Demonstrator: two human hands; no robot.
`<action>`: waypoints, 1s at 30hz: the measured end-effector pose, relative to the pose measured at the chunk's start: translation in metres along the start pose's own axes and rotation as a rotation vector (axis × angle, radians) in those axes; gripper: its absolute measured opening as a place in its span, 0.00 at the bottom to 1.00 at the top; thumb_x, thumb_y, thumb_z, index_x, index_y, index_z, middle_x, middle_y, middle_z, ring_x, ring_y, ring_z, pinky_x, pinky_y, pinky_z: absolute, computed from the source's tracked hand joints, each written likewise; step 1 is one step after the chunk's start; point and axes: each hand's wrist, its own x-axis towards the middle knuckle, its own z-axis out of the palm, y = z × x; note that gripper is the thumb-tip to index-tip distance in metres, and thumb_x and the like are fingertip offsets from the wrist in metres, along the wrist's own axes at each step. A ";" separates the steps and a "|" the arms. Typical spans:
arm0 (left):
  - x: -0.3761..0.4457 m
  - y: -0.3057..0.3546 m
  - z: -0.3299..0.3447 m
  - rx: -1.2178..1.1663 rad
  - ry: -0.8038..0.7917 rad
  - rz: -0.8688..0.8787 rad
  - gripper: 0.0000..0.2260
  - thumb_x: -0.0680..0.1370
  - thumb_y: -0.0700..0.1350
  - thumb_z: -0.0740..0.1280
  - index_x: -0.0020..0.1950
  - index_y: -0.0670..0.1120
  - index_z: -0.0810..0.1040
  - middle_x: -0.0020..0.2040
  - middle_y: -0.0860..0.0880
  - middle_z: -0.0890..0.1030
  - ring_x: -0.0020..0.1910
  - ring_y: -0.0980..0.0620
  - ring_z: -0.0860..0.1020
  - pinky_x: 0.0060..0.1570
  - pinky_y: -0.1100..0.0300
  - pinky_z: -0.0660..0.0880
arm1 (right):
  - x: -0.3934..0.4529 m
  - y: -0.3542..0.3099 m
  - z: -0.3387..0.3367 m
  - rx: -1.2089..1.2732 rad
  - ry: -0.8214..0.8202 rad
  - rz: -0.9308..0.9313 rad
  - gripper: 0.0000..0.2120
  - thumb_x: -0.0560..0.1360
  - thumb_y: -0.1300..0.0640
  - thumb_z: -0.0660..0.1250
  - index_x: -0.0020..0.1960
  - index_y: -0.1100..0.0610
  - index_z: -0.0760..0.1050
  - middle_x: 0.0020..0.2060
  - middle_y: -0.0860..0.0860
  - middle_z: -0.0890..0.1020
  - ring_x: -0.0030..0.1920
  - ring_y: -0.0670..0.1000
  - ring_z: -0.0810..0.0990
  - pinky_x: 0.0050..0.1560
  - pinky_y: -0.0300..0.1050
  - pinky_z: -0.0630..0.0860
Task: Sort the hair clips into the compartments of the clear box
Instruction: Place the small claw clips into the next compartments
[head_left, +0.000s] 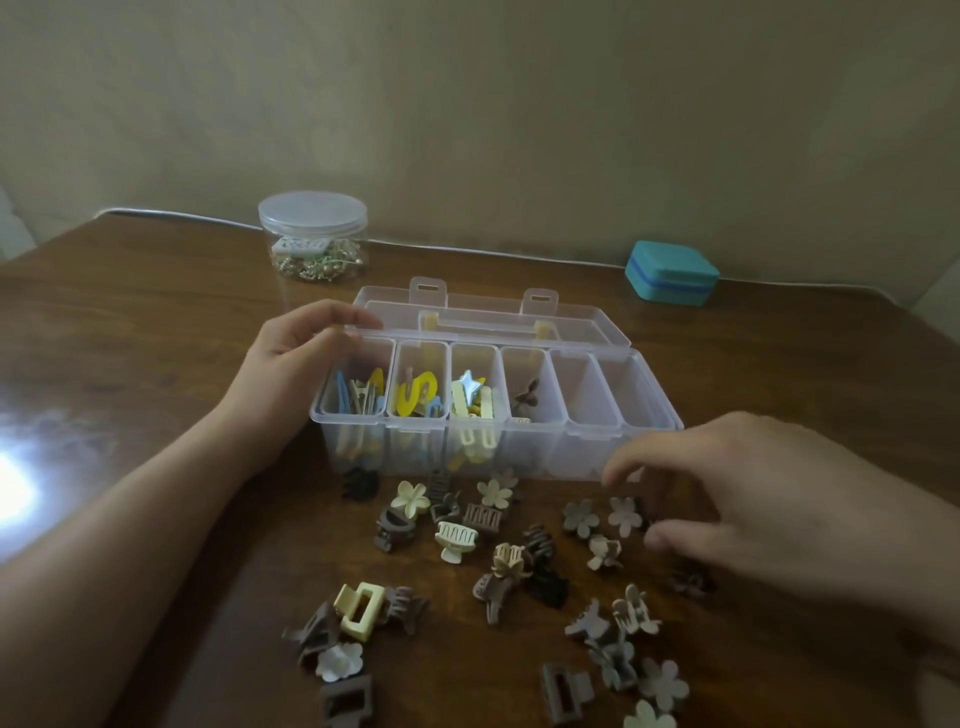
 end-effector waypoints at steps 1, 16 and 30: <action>0.000 0.000 0.000 0.000 0.000 0.000 0.10 0.72 0.45 0.62 0.50 0.48 0.81 0.38 0.48 0.85 0.40 0.53 0.82 0.48 0.54 0.74 | 0.000 0.001 -0.004 0.064 0.023 -0.018 0.18 0.70 0.41 0.69 0.57 0.29 0.67 0.48 0.32 0.77 0.45 0.36 0.75 0.45 0.34 0.74; 0.000 0.001 -0.001 0.001 0.002 -0.022 0.10 0.72 0.45 0.62 0.50 0.48 0.81 0.39 0.46 0.86 0.44 0.47 0.82 0.51 0.49 0.77 | 0.045 -0.014 0.013 0.503 0.587 -0.015 0.10 0.73 0.56 0.72 0.53 0.47 0.80 0.38 0.45 0.82 0.39 0.44 0.80 0.38 0.32 0.77; 0.000 0.002 -0.001 0.024 0.002 -0.017 0.11 0.71 0.45 0.62 0.49 0.47 0.81 0.38 0.46 0.85 0.43 0.49 0.82 0.51 0.50 0.78 | 0.010 -0.020 0.031 0.101 0.148 -0.224 0.09 0.74 0.43 0.64 0.54 0.41 0.72 0.45 0.36 0.77 0.49 0.38 0.74 0.47 0.40 0.76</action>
